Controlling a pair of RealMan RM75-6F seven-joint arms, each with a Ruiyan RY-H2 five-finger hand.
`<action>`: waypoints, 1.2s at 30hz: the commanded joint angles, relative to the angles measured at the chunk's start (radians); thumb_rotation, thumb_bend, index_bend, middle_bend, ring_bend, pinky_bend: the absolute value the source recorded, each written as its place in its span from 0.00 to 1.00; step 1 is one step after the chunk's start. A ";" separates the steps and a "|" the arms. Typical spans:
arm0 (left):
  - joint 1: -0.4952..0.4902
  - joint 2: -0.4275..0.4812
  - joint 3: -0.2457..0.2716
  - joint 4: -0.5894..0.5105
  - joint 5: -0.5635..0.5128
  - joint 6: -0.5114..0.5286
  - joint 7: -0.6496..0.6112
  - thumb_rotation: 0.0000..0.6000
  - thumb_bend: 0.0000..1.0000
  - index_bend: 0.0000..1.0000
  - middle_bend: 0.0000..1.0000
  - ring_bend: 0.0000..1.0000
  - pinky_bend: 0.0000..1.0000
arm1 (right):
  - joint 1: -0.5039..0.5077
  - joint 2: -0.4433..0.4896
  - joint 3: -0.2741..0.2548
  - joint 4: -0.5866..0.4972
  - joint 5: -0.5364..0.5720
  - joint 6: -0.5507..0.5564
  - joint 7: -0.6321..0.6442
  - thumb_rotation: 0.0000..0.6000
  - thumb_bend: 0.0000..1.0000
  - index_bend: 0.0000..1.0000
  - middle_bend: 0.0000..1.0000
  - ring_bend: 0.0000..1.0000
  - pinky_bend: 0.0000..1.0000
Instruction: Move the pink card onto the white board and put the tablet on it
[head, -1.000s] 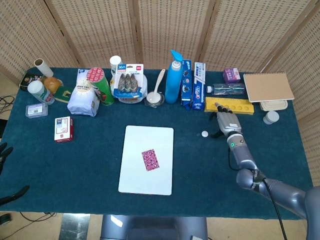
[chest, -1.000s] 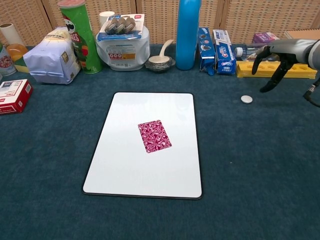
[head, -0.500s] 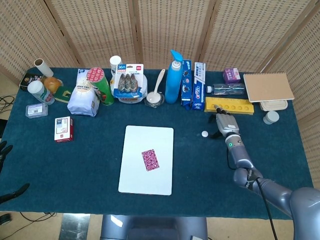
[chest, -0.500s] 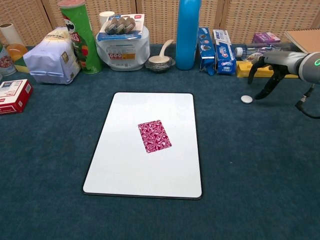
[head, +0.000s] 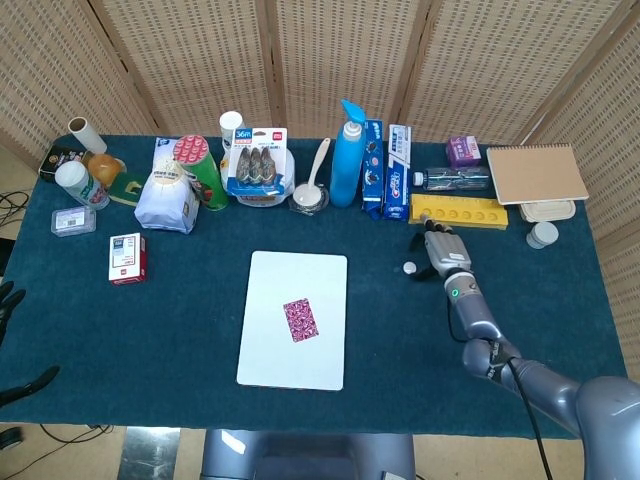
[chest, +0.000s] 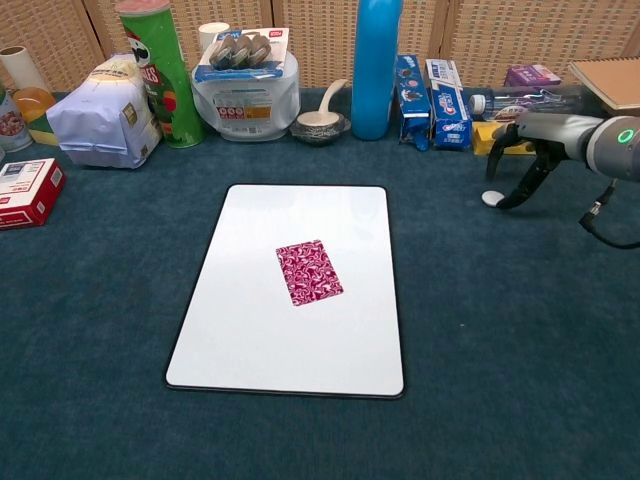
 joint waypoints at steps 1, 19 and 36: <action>0.000 0.000 0.000 0.000 0.000 0.000 0.000 1.00 0.12 0.00 0.00 0.00 0.01 | -0.004 -0.007 -0.003 0.003 -0.011 0.001 0.002 1.00 0.25 0.40 0.00 0.00 0.00; 0.005 -0.002 0.002 0.002 0.004 0.009 -0.004 1.00 0.12 0.00 0.00 0.00 0.01 | -0.011 -0.036 0.001 0.050 -0.049 -0.003 0.010 1.00 0.29 0.43 0.00 0.00 0.00; 0.008 -0.004 0.003 0.002 0.009 0.013 -0.003 1.00 0.12 0.00 0.00 0.00 0.01 | -0.025 -0.029 0.007 0.038 -0.103 -0.008 0.044 1.00 0.31 0.52 0.01 0.00 0.00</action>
